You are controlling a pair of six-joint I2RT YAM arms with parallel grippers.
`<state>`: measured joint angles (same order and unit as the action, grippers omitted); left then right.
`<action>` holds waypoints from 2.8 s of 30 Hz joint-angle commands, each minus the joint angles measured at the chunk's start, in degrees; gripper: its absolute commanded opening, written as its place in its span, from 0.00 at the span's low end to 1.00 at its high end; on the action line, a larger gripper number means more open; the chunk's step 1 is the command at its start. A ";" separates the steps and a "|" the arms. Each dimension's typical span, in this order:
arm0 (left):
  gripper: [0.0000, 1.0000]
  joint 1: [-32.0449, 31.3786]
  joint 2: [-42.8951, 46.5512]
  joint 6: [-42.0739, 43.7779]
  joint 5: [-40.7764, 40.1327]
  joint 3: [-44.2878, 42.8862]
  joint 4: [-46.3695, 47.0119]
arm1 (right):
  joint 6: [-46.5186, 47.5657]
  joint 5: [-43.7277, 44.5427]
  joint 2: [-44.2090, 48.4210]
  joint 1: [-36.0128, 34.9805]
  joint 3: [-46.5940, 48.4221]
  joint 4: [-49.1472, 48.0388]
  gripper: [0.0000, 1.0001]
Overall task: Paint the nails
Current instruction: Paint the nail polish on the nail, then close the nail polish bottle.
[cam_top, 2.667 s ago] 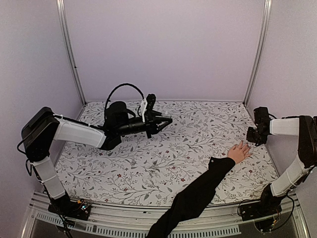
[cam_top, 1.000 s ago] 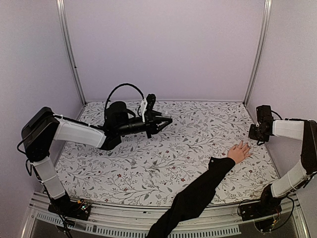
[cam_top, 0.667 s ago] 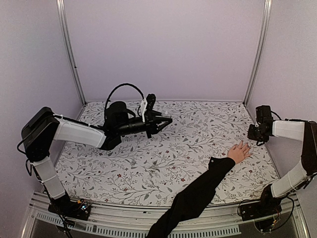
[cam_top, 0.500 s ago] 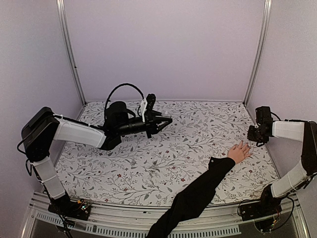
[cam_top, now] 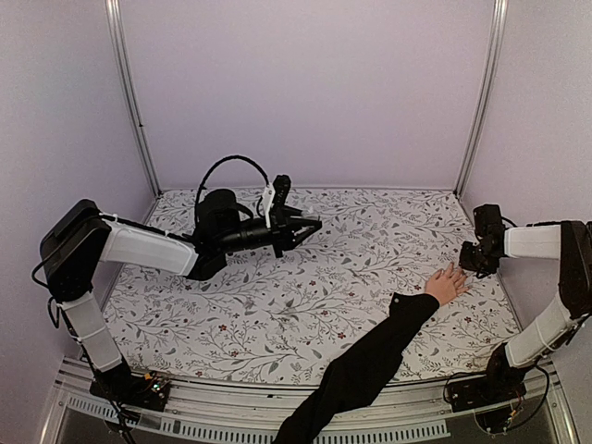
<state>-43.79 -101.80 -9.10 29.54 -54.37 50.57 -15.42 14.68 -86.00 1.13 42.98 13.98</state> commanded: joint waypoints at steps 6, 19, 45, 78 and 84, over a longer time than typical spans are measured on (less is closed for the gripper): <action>0.00 0.67 0.77 -0.15 -0.01 0.23 1.97 | 0.28 2.84 -2.01 -0.23 1.15 -1.72 0.00; 0.00 0.72 0.98 0.03 -0.27 0.40 1.81 | 1.49 4.05 -3.11 0.01 3.23 -3.00 0.00; 0.00 0.71 3.96 1.47 1.05 4.09 3.53 | 9.67 -18.14 8.43 -0.71 12.43 0.62 0.00; 0.00 -8.76 12.21 10.31 11.93 12.30 6.70 | 27.89 -55.18 13.65 -41.66 38.32 13.26 0.00; 0.00 -9.98 12.09 11.74 10.85 12.00 7.33 | 33.05 -54.57 10.02 -48.61 42.05 18.61 0.00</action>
<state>-52.80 -89.89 0.91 40.51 -41.47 55.44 13.19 -39.27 -73.69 -44.03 82.59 28.03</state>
